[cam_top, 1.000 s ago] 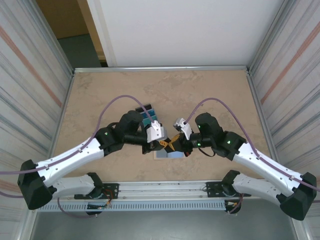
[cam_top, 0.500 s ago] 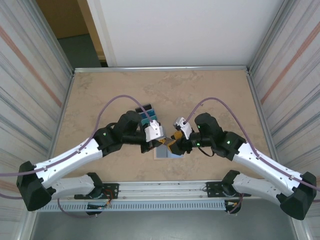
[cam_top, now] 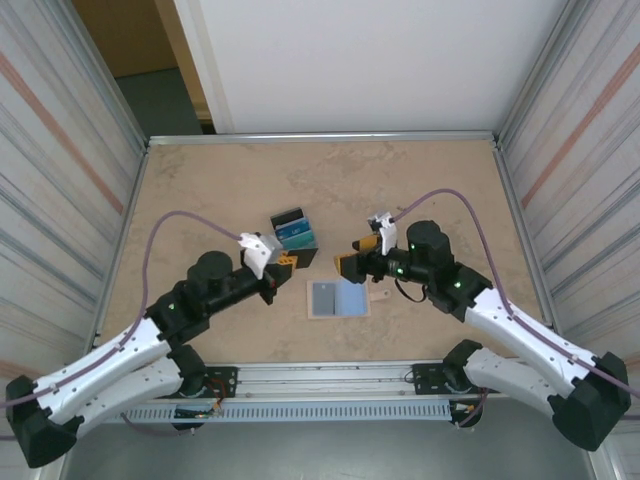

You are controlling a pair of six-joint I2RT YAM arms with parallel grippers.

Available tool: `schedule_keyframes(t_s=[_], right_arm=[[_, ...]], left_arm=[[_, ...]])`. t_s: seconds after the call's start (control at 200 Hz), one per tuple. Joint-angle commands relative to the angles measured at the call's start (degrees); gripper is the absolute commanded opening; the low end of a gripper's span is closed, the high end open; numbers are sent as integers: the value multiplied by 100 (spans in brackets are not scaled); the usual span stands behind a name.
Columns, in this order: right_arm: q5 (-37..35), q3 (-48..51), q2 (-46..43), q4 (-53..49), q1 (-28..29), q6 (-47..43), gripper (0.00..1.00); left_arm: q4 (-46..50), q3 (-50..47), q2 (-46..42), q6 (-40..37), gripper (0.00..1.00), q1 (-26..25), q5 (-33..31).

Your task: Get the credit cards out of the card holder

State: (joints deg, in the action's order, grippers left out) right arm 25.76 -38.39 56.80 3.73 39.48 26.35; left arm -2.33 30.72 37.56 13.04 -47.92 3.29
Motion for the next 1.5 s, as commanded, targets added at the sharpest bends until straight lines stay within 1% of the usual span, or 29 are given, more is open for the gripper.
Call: schedule_keyframes(t_s=[0.0,0.085,0.18,0.371,0.436,0.511,0.546,0.586,0.656,0.842,0.882,0.942,0.972,1.012,1.037,1.057,1.092,1.117,1.158,1.183,1.218,1.238,1.288,1.378,1.493], right_arm=[[831,-118,471,907,8,520,73],[1168,-215,789,1357,89,586,71],[1341,-358,1045,1649,257,544,70],[1551,-641,1235,1772,585,245,64],[1537,-672,1196,1772,630,174,63],[1463,-674,1161,1746,640,144,59],[1419,-670,1157,1746,641,153,55],[1371,-676,1149,1752,648,182,49],[1299,-661,1126,1784,659,263,35],[1191,-641,1020,1758,727,267,0],[1145,-643,989,1657,744,210,0],[1054,-675,943,1431,767,89,0],[1022,-687,925,1306,780,16,0],[1000,-718,887,1111,780,-89,0],[993,-734,874,974,793,-162,0],[992,-746,859,871,789,-226,0],[994,-769,841,693,798,-326,0],[993,-785,822,540,795,-395,0],[1000,-806,801,349,813,-503,0],[1012,-818,798,237,818,-564,0],[1041,-832,798,95,830,-645,0],[1067,-846,784,25,834,-691,0],[1104,-877,780,-147,861,-796,0],[1174,-941,794,-399,908,-951,0],[1293,-1006,779,-571,960,-1092,0]], left_arm=[[-626,-181,-303,1122,0,85,-2],[-825,-273,-406,1433,0,166,225],[-1042,-351,-417,1701,0,228,471],[-1431,-535,-393,1990,0,239,575],[-1510,-567,-386,2039,0,239,605],[-1624,-601,-368,2088,0,239,691],[-1677,-609,-355,2116,0,243,739],[-1721,-610,-333,2132,0,248,794],[-1752,-594,-312,2153,0,248,870],[-1683,-568,-250,2108,0,257,987],[-1563,-514,-234,2034,9,257,1002],[-1246,-377,-260,1829,31,266,999],[-1059,-278,-272,1695,39,266,986],[-761,-117,-306,1492,46,270,972],[-545,-8,-325,1356,48,274,962],[-380,79,-345,1215,52,274,956],[-96,259,-375,998,53,275,938],[118,390,-390,834,59,275,928],[462,625,-392,544,61,273,888],[710,784,-378,368,66,270,848],[1057,1012,-330,116,68,275,810],[1307,1168,-286,-26,73,268,769],[1892,1572,-122,-395,78,275,681],[2861,2286,299,-970,78,274,650],[3833,3077,983,-1668,76,275,1190]])
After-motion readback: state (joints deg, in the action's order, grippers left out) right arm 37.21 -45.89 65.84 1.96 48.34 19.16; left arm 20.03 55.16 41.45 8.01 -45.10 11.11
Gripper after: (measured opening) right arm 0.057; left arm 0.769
